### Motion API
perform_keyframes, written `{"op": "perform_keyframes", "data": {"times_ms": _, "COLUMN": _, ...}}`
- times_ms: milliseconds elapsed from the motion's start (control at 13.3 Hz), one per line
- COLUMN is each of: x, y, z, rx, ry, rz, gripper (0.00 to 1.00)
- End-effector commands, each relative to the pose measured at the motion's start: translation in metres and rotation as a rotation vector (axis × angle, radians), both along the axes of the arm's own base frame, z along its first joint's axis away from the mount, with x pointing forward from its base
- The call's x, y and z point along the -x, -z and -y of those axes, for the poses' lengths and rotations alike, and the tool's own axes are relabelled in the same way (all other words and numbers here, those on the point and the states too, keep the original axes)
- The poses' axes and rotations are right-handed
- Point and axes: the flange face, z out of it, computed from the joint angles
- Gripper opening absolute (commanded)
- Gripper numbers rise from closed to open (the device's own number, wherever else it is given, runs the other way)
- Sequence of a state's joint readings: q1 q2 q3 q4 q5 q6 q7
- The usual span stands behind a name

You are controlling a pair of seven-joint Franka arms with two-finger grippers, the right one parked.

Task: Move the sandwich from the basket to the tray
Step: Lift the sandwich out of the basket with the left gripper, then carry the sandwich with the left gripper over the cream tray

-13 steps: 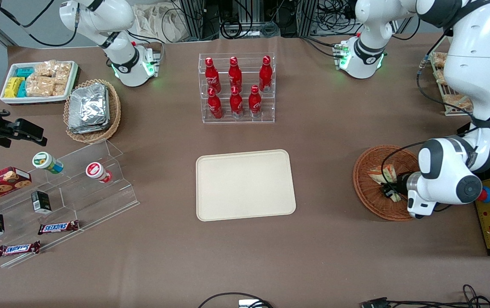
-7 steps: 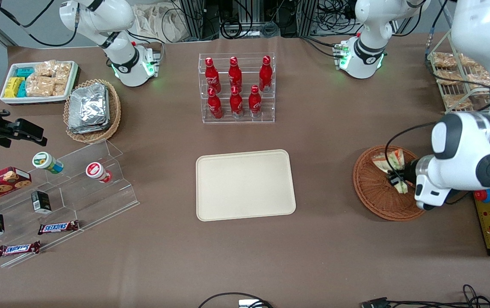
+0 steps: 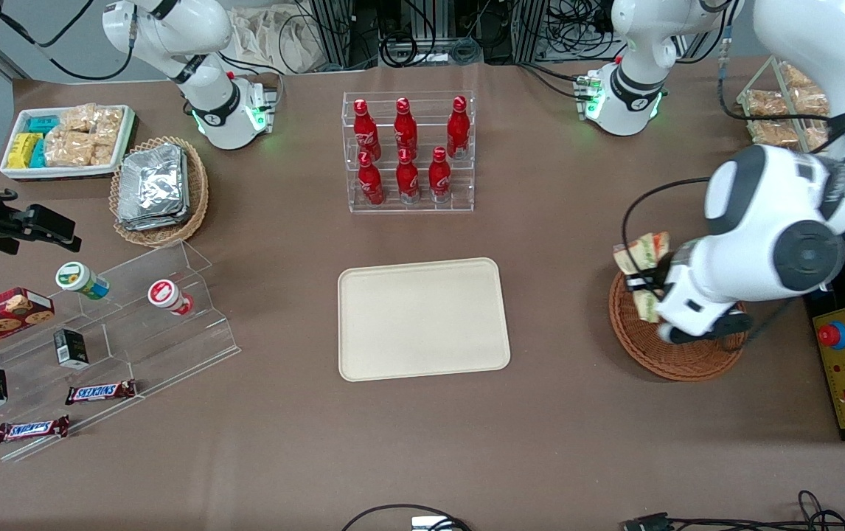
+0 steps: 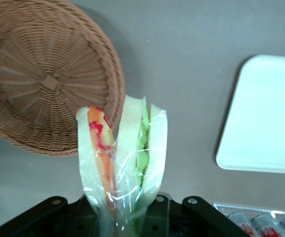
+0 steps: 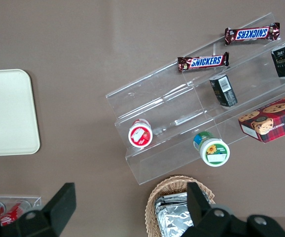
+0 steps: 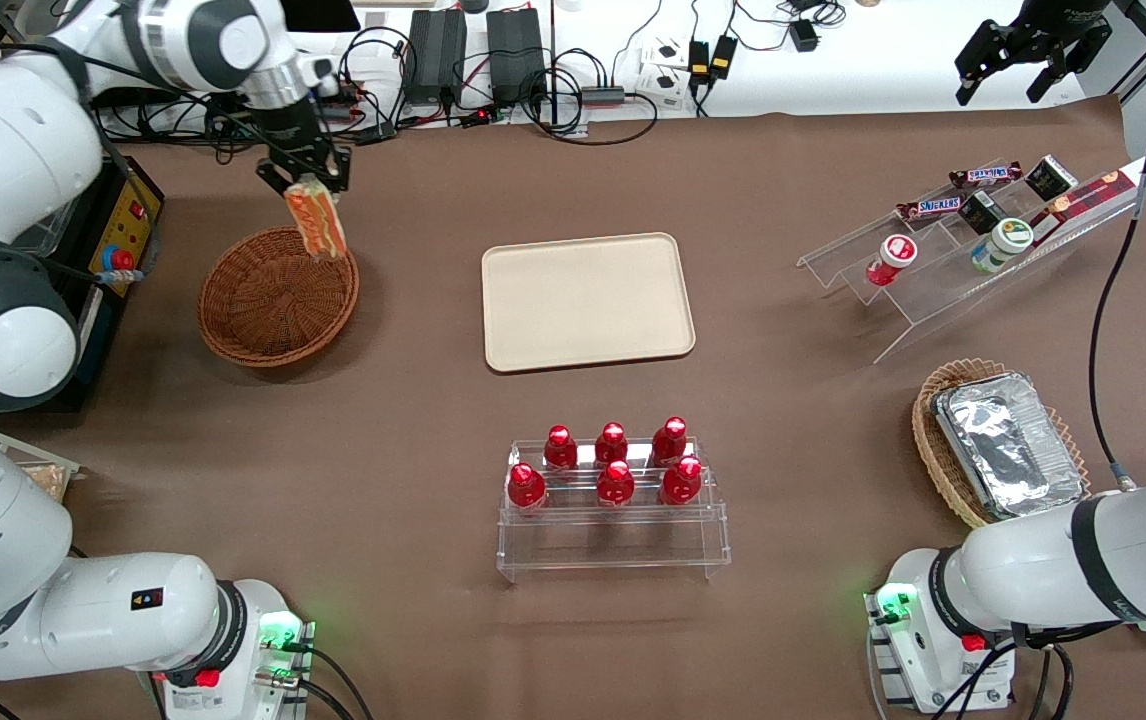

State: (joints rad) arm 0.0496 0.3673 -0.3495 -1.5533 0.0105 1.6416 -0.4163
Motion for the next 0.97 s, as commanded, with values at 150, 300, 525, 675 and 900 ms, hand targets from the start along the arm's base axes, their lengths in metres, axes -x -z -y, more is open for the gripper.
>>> {"op": "perform_keyframes", "data": {"times_ms": 150, "x": -0.005, "y": 0.030, "z": 0.099, "rx": 0.022, "ry": 0.148, "rz": 0.000, "gripper": 0.22}}
{"op": "perform_keyframes", "data": {"times_ms": 300, "x": -0.008, "y": 0.058, "z": 0.121, "rx": 0.025, "ry": 0.124, "rz": -0.014, "gripper": 0.22}}
{"op": "perform_keyframes", "data": {"times_ms": 525, "x": 0.001, "y": 0.102, "z": 0.159, "rx": 0.006, "ry": 0.166, "rz": -0.012, "gripper": 0.22}}
{"op": "perform_keyframes", "data": {"times_ms": 675, "x": 0.006, "y": 0.136, "z": 0.180, "rx": -0.024, "ry": 0.151, "rz": -0.008, "gripper": 0.22}}
{"op": "perform_keyframes", "data": {"times_ms": 900, "x": 0.011, "y": 0.181, "z": 0.207, "rx": 0.009, "ry": 0.153, "rz": 0.016, "gripper": 0.22}}
